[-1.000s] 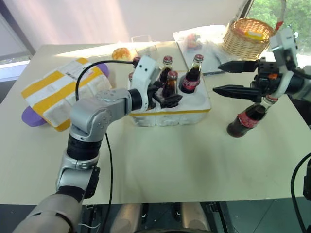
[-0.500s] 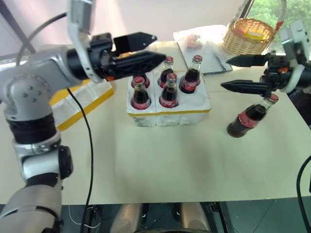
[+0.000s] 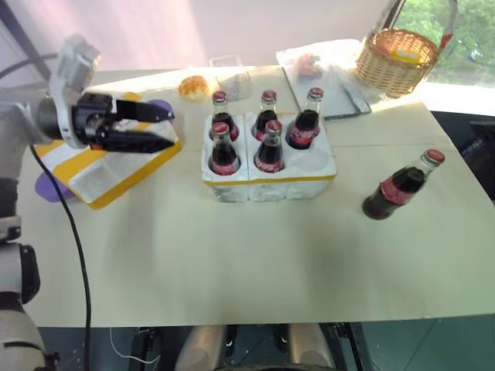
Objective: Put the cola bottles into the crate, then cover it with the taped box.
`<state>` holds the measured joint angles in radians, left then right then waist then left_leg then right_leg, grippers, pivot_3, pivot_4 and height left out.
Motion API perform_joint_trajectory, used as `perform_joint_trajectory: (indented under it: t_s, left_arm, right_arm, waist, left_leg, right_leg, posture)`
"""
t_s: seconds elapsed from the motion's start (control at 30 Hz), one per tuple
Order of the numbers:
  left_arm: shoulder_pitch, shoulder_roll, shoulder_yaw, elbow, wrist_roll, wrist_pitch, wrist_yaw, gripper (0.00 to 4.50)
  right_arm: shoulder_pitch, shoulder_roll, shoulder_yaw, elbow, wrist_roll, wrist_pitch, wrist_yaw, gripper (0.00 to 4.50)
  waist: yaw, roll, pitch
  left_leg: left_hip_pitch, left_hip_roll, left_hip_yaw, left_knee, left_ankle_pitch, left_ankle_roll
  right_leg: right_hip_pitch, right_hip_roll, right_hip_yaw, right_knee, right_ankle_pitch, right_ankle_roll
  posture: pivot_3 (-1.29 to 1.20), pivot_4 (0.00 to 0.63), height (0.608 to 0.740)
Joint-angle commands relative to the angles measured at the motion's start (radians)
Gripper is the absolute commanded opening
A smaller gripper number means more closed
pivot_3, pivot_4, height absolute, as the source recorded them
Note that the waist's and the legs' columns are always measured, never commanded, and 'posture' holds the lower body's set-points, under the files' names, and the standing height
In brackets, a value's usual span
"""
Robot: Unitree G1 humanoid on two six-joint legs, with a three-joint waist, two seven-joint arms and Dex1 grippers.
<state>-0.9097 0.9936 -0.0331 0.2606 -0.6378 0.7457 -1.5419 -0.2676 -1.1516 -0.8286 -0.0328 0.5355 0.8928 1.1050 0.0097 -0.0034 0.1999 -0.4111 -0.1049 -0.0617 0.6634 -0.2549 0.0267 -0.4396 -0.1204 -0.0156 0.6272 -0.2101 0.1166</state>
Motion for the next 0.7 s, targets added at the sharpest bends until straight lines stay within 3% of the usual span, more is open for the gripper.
perform_joint_trajectory:
  t_s: [0.03,0.17,0.3,0.7]
  left_arm:
    - [0.050,-0.006,-0.016,-0.049,0.048,-0.089,-0.043,4.48]
    - [0.075,-0.024,-0.005,-0.081,0.044,-0.091,-0.043,4.48]
    - [0.068,-0.034,0.009,-0.095,0.034,-0.074,-0.038,4.48]
    - [0.052,-0.054,0.038,-0.180,-0.009,0.002,0.009,4.48]
  right_arm:
    - [0.119,0.046,-0.203,-0.196,0.058,0.103,-0.003,4.50]
    - [0.317,0.163,-0.338,-0.395,0.152,0.199,0.028,4.50]
    - [0.415,0.256,-0.370,-0.481,0.206,0.234,-0.035,4.50]
    - [0.411,0.482,-0.104,-0.513,0.219,0.089,-0.302,4.50]
  waist:
    - [-0.003,0.000,0.000]
    - [0.003,-0.001,0.000]
    - [0.003,-0.001,-0.001]
    - [0.003,-0.002,-0.001]
  left_leg:
    - [0.000,0.000,0.001,0.000,0.000,0.000]
    - [0.000,0.003,0.002,0.000,0.000,0.000]
    - [0.001,0.003,0.002,0.002,0.000,0.001]
    - [0.002,0.005,0.002,0.001,-0.001,0.001]
  right_leg:
    - [-0.001,0.000,0.001,0.000,0.000,0.000]
    - [0.000,0.001,0.002,0.000,0.000,0.000]
    - [0.002,0.001,0.002,-0.002,0.000,0.000]
    - [0.005,0.002,0.002,-0.007,0.000,0.000]
  posture:
    - [0.00,0.150,0.740]
    - [0.00,0.150,0.740]
    - [0.00,0.150,0.740]
    - [0.00,0.150,0.740]
